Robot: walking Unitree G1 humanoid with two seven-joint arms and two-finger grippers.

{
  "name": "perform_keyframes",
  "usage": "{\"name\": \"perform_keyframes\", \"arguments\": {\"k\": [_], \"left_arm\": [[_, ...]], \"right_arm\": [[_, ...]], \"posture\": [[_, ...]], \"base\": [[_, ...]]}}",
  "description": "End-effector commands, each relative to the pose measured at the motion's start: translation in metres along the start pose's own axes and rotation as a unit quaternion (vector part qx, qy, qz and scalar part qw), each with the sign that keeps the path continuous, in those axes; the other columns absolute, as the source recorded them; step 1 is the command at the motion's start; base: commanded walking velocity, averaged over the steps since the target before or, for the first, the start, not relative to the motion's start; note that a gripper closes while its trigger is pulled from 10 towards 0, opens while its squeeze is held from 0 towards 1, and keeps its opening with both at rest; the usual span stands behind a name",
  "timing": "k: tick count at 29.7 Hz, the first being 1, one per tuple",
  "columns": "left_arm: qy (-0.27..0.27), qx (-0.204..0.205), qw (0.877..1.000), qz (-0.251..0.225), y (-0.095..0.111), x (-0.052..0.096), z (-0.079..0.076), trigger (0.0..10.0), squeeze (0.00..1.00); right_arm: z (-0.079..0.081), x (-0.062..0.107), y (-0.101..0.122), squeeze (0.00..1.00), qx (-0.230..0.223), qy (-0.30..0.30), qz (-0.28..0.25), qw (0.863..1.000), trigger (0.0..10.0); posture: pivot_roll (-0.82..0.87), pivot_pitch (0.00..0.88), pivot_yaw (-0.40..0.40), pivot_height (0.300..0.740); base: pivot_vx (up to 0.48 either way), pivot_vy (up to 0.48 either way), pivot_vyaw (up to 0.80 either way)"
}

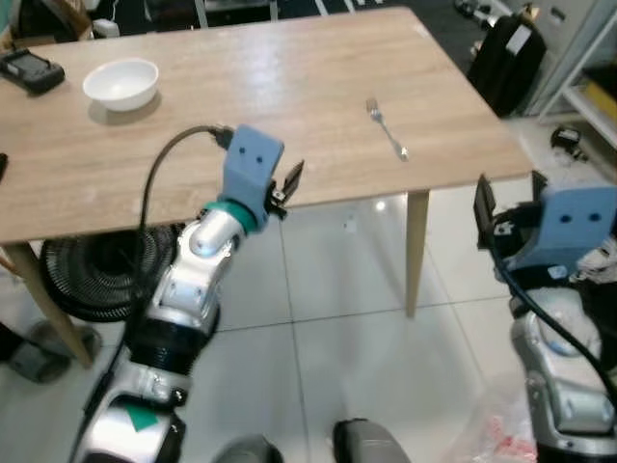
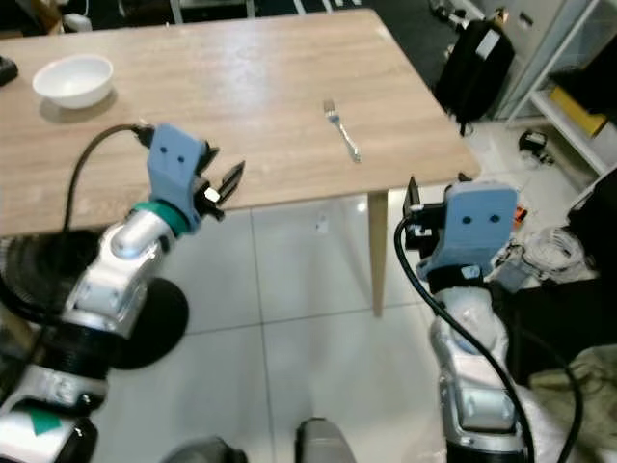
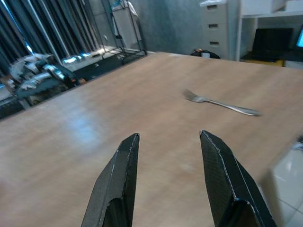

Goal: Setting the table

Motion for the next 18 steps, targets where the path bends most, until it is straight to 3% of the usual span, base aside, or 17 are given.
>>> {"name": "perform_keyframes", "arguments": {"k": [1, 4, 8, 18], "left_arm": [[0.004, -0.005, 1.0, 0.013, -0.007, 0.005, 0.009, 10.0, 0.0], [0.006, -0.008, 1.0, 0.012, -0.006, 0.008, 0.012, 10.0, 0.0], [0.014, -0.004, 1.0, 0.014, -0.004, 0.014, 0.019, 10.0, 0.0], [0.012, -0.017, 1.0, 0.023, -0.013, 0.021, 0.021, 10.0, 0.0]], "right_arm": [[0.007, -0.004, -0.01, 0.0, -0.006, 0.042, 0.012, 0.999, 10.0], [0.006, -0.009, -0.013, 0.0, -0.018, 0.055, 0.018, 0.998, 10.0], [0.004, -0.02, -0.023, 0.0, -0.068, 0.07, 0.041, 0.994, 10.0], [0.011, -0.023, -0.044, 0.0, -0.136, 0.089, 0.085, 0.983, 10.0]], "posture": [[0.04, 0.0, 0.043, 0.74], [0.06, 0.0, 0.027, 0.74], [0.08, 0.0, 0.01, 0.74], [0.09, 0.0, 0.006, 0.74]], "base": [[0.431, 0.0, 0.0], [0.434, 0.0, 0.0], [0.435, 0.0, 0.0], [0.433, 0.0, 0.0]]}}
Point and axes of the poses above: a point about 5 cm out from each wrist's last joint towards the gripper, its own x axis pointing back from the gripper into the wrist, its own y axis along the axis of the wrist's last joint, z = x × y, the point moved 4 cm from there along -x, pointing out of the wrist towards the gripper, and after that the axes turned 12 degrees about x, right-handed, at the moved point
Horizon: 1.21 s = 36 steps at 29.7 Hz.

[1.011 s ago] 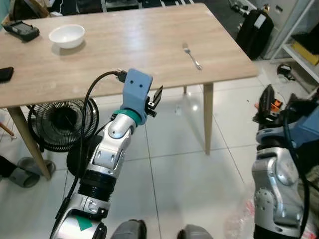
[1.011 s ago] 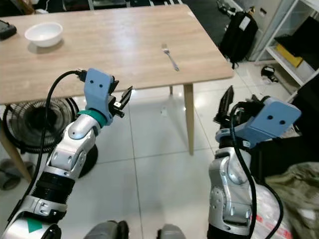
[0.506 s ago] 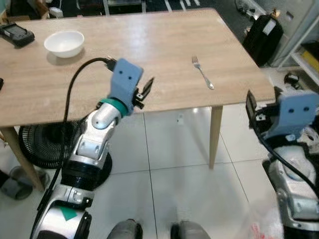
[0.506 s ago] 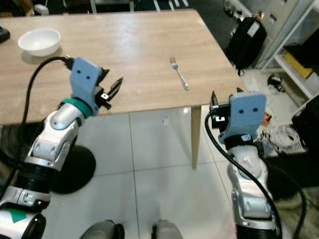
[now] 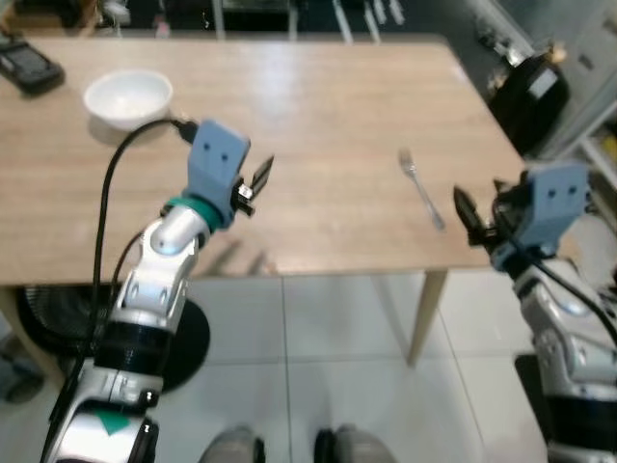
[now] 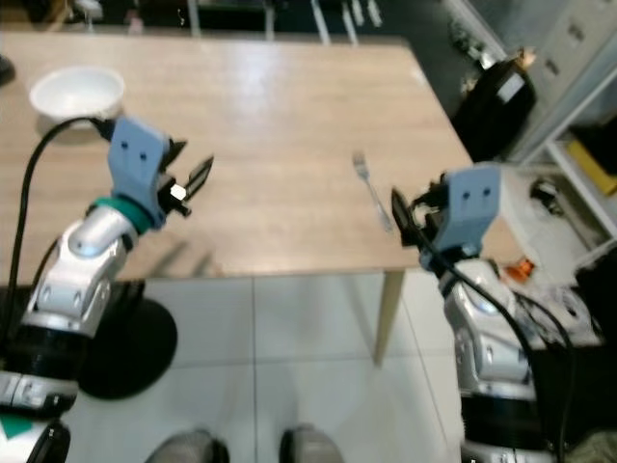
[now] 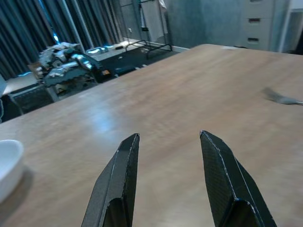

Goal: Setting the table

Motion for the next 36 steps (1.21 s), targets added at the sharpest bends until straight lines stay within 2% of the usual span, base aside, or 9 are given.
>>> {"name": "perform_keyframes", "arguments": {"k": [1, 5, 9, 18, 29, 31, 33, 34, 36], "left_arm": [[-0.008, -0.004, 1.0, 0.01, -0.006, 0.001, -0.003, 10.0, 0.0], [-0.02, -0.008, 1.0, 0.007, -0.006, -0.002, -0.009, 10.0, 0.0], [-0.027, -0.01, 1.0, 0.009, -0.005, -0.003, -0.013, 10.0, 0.0], [-0.061, -0.016, 0.998, 0.021, -0.011, 0.004, -0.024, 10.0, 0.0], [-0.068, -0.013, 0.997, 0.017, -0.011, 0.004, -0.027, 10.0, 0.0], [-0.071, -0.011, 0.997, 0.018, -0.01, 0.005, -0.028, 10.0, 0.0], [-0.102, -0.003, 0.994, 0.026, -0.012, 0.004, -0.039, 10.0, 0.0], [-0.102, -0.003, 0.994, 0.026, -0.012, 0.004, -0.039, 10.0, 0.0], [-0.13, 0.0, 0.991, 0.029, -0.011, 0.003, -0.051, 10.0, 0.0]], "right_arm": [[0.001, 0.0, -0.009, 0.0, -0.016, 0.006, 0.017, 1.0, 10.0], [-0.003, -0.004, -0.014, 0.0, -0.039, 0.0, 0.033, 0.999, 10.0], [-0.01, -0.005, -0.027, 0.0, -0.024, -0.011, 0.065, 0.998, 10.0], [-0.026, -0.005, -0.047, 0.0, -0.017, -0.059, 0.117, 0.991, 10.0], [-0.031, -0.005, -0.058, 0.0, -0.003, -0.069, 0.15, 0.986, 10.0], [-0.032, -0.004, -0.062, 0.0, -0.013, -0.068, 0.161, 0.984, 10.0], [-0.029, -0.001, -0.068, 0.0, -0.049, -0.041, 0.169, 0.984, 10.0], [-0.029, -0.001, -0.068, 0.0, -0.049, -0.041, 0.169, 0.984, 10.0], [-0.027, 0.0, -0.07, 0.0, -0.062, -0.03, 0.166, 0.984, 10.0]], "posture": [[0.09, 0.0, 0.006, 0.74], [0.09, 0.0, 0.011, 0.74], [0.09, 0.0, 0.013, 0.74], [0.09, 0.0, 0.008, 0.74], [0.1, 0.0, 0.008, 0.74], [0.1, 0.0, 0.007, 0.74], [0.1, 0.0, 0.004, 0.74], [0.1, 0.0, 0.004, 0.74], [0.1, 0.0, 0.007, 0.74]], "base": [[0.435, 0.0, 0.0], [0.434, 0.0, 0.0], [0.371, 0.0, 0.0], [0.0, 0.0, 0.0], [0.0, 0.0, 0.0], [0.0, 0.0, 0.0], [0.0, 0.0, 0.0], [0.0, 0.0, 0.0], [0.0, 0.0, 0.0]]}}
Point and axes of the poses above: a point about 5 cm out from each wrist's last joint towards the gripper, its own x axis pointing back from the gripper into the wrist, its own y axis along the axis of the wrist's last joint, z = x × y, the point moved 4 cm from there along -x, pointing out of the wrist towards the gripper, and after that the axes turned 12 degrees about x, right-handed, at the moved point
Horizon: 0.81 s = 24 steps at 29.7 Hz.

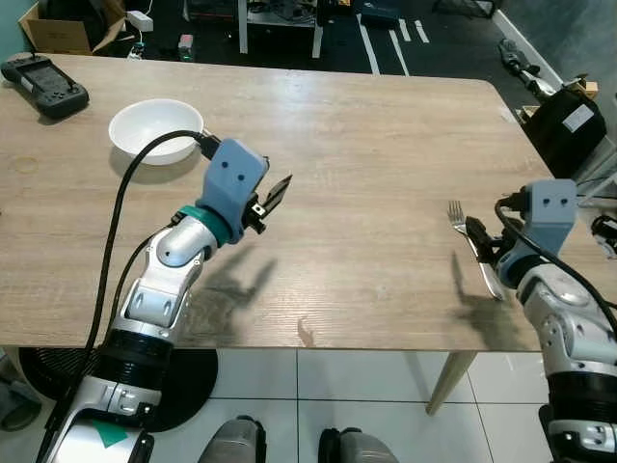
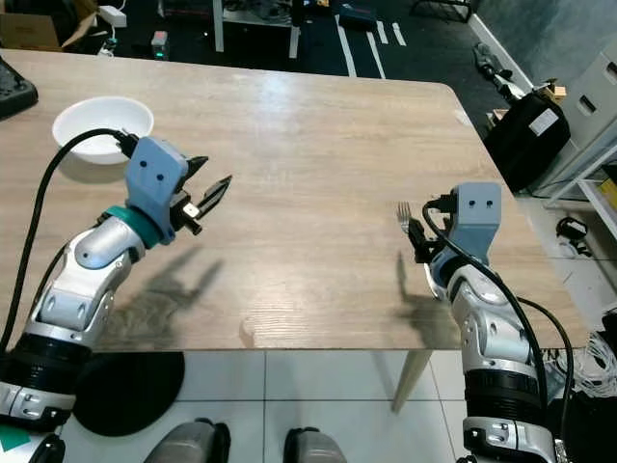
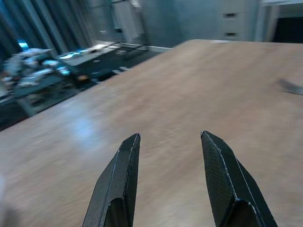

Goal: Setting the table

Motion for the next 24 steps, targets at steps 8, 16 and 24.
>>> {"name": "perform_keyframes", "arguments": {"k": [8, 16, 24], "left_arm": [[-0.112, 0.031, 0.993, -0.002, 0.015, -0.012, -0.041, 10.0, 0.0], [-0.229, 0.087, 0.969, 0.029, 0.026, 0.004, -0.056, 10.0, 0.0], [-0.255, 0.174, 0.939, 0.153, -0.015, 0.044, -0.051, 10.0, 0.0]], "right_arm": [[0.0, -0.004, -0.023, 0.0, -0.019, -0.006, 0.038, 0.999, 10.0], [-0.003, -0.008, -0.037, 0.0, -0.014, -0.03, 0.066, 0.997, 10.0], [0.005, -0.008, -0.045, 0.0, -0.011, -0.014, 0.08, 0.997, 10.0]], "posture": [[0.12, 0.019, 0.011, 0.74], [0.13, 0.042, 0.025, 0.74], [0.14, 0.057, 0.025, 0.74]], "base": [[0.0, 0.0, 0.0], [0.0, 0.0, 0.0], [0.0, 0.0, 0.0]]}}
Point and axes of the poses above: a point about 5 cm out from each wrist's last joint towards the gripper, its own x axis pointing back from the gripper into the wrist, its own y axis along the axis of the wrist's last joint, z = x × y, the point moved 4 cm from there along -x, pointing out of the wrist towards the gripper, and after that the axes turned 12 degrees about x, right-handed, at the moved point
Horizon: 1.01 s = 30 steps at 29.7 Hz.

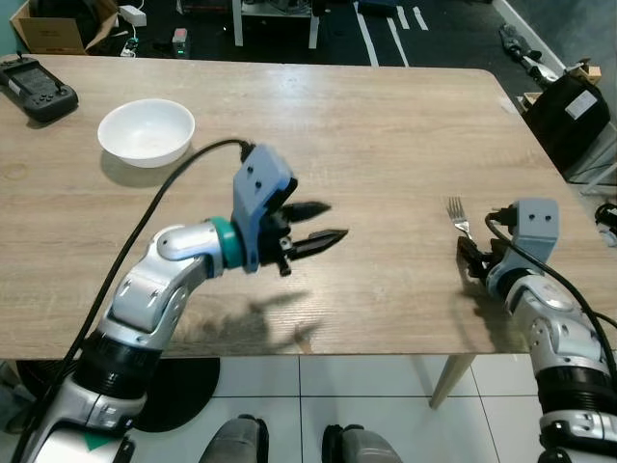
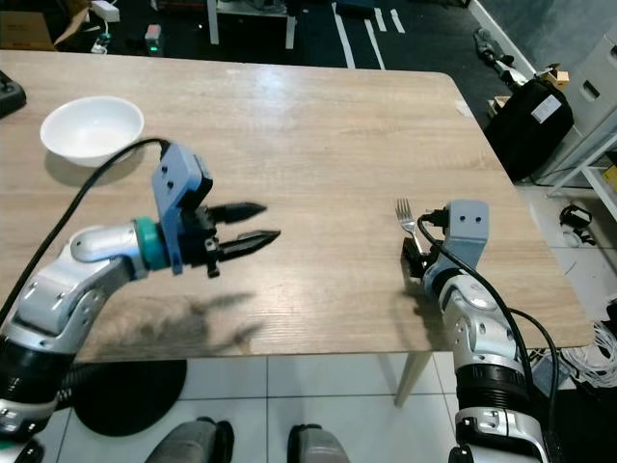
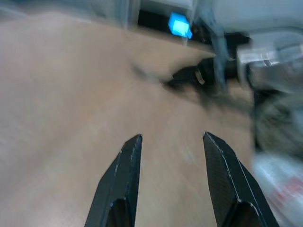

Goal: Setting the table

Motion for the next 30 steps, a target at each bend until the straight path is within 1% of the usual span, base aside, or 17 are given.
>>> {"name": "perform_keyframes", "arguments": {"k": [1, 3, 4, 5, 6, 7, 13, 16, 19, 21, 24, 25, 26, 27, 28, 29, 30], "left_arm": [[0.007, 0.016, 0.999, 0.031, -0.014, 0.006, 0.003, 10.0, 0.0], [0.007, 0.016, 0.999, 0.031, -0.014, 0.006, 0.003, 10.0, 0.0], [0.019, 0.003, 0.999, 0.042, -0.018, 0.009, 0.007, 10.0, 0.0], [0.019, 0.003, 0.999, 0.042, -0.018, 0.009, 0.007, 10.0, 0.0], [0.03, -0.006, 0.998, 0.052, -0.02, 0.012, 0.011, 10.0, 0.0], [0.04, -0.014, 0.997, 0.062, -0.022, 0.014, 0.015, 10.0, 0.0], [0.078, -0.027, 0.993, 0.082, -0.025, 0.021, 0.028, 10.0, 0.0], [0.087, -0.027, 0.992, 0.083, -0.025, 0.022, 0.03, 10.0, 0.0], [0.108, -0.016, 0.991, 0.076, -0.022, 0.022, 0.034, 10.0, 0.0], [0.108, -0.016, 0.991, 0.076, -0.022, 0.022, 0.034, 10.0, 0.0], [0.116, -0.01, 0.991, 0.064, -0.02, 0.018, 0.035, 10.0, 0.0], [0.116, -0.01, 0.991, 0.064, -0.02, 0.018, 0.035, 10.0, 0.0], [0.117, -0.009, 0.991, 0.061, -0.019, 0.016, 0.035, 10.0, 0.0], [0.117, -0.009, 0.991, 0.061, -0.019, 0.016, 0.035, 10.0, 0.0], [0.12, -0.01, 0.991, 0.059, -0.02, 0.014, 0.035, 10.0, 0.0], [0.12, -0.01, 0.991, 0.059, -0.02, 0.014, 0.035, 10.0, 0.0], [0.127, -0.012, 0.99, 0.053, -0.019, 0.01, 0.036, 10.0, 0.0]], "right_arm": [[0.004, 0.0, -0.016, 0.0, 0.0, 0.007, 0.028, 1.0, 10.0], [0.004, 0.0, -0.016, 0.0, 0.0, 0.007, 0.028, 1.0, 10.0], [0.005, 0.0, -0.016, 0.0, -0.002, 0.01, 0.029, 1.0, 4.7], [0.005, 0.0, -0.016, 0.0, -0.002, 0.01, 0.029, 1.0, 4.7], [0.006, -0.001, -0.017, 0.0, -0.004, 0.012, 0.031, 0.999, 1.8], [0.008, -0.002, -0.017, 0.0, -0.006, 0.015, 0.031, 0.999, 0.0], [0.014, -0.003, -0.018, 0.0, -0.029, 0.03, 0.031, 0.999, 0.0], [0.016, -0.002, -0.017, 0.0, -0.037, 0.034, 0.029, 0.998, 0.0], [0.021, 0.001, -0.008, 0.0, -0.066, 0.043, 0.005, 0.997, 0.0], [0.021, 0.001, -0.008, 0.0, -0.066, 0.043, 0.005, 0.997, 0.0], [0.03, 0.005, 0.008, 0.0, -0.086, 0.057, -0.025, 0.994, 0.0], [0.03, 0.005, 0.008, 0.0, -0.086, 0.057, -0.025, 0.994, 0.0], [0.034, 0.008, 0.017, 0.0, -0.093, 0.064, -0.04, 0.993, 0.0], [0.034, 0.008, 0.017, 0.0, -0.093, 0.064, -0.04, 0.993, 0.0], [0.042, 0.013, 0.028, 0.0, -0.101, 0.073, -0.058, 0.991, 0.0], [0.042, 0.013, 0.028, 0.0, -0.101, 0.073, -0.058, 0.991, 0.0], [0.059, 0.025, 0.05, 0.0, -0.109, 0.095, -0.099, 0.985, 0.0]], "posture": [[0.14, 0.057, 0.025, 0.74], [0.14, 0.057, 0.025, 0.74], [0.14, 0.054, 0.024, 0.74], [0.14, 0.054, 0.024, 0.74], [0.14, 0.051, 0.026, 0.74], [0.14, 0.048, 0.028, 0.74], [0.14, 0.035, 0.029, 0.74], [0.14, 0.027, 0.029, 0.74], [0.14, 0.015, 0.027, 0.74], [0.14, 0.015, 0.027, 0.74], [0.13, 0.002, 0.031, 0.74], [0.13, 0.002, 0.031, 0.74], [0.13, 0.002, 0.031, 0.74], [0.13, 0.002, 0.031, 0.74], [0.12, 0.0, 0.033, 0.74], [0.12, 0.0, 0.033, 0.74], [0.12, 0.0, 0.034, 0.74]], "base": [[0.0, 0.0, 0.0], [0.0, 0.0, 0.0], [0.0, 0.0, 0.0], [0.0, 0.0, 0.0], [0.0, 0.0, 0.0], [0.0, 0.0, 0.0], [0.0, 0.0, 0.0], [0.0, 0.0, 0.0], [0.0, 0.0, 0.0], [0.0, 0.0, 0.0], [0.0, 0.0, 0.0], [0.0, 0.0, 0.0], [0.0, 0.0, 0.0], [0.0, 0.0, 0.0], [0.0, 0.0, 0.0], [0.0, 0.0, 0.0], [0.0, 0.0, 0.0]]}}
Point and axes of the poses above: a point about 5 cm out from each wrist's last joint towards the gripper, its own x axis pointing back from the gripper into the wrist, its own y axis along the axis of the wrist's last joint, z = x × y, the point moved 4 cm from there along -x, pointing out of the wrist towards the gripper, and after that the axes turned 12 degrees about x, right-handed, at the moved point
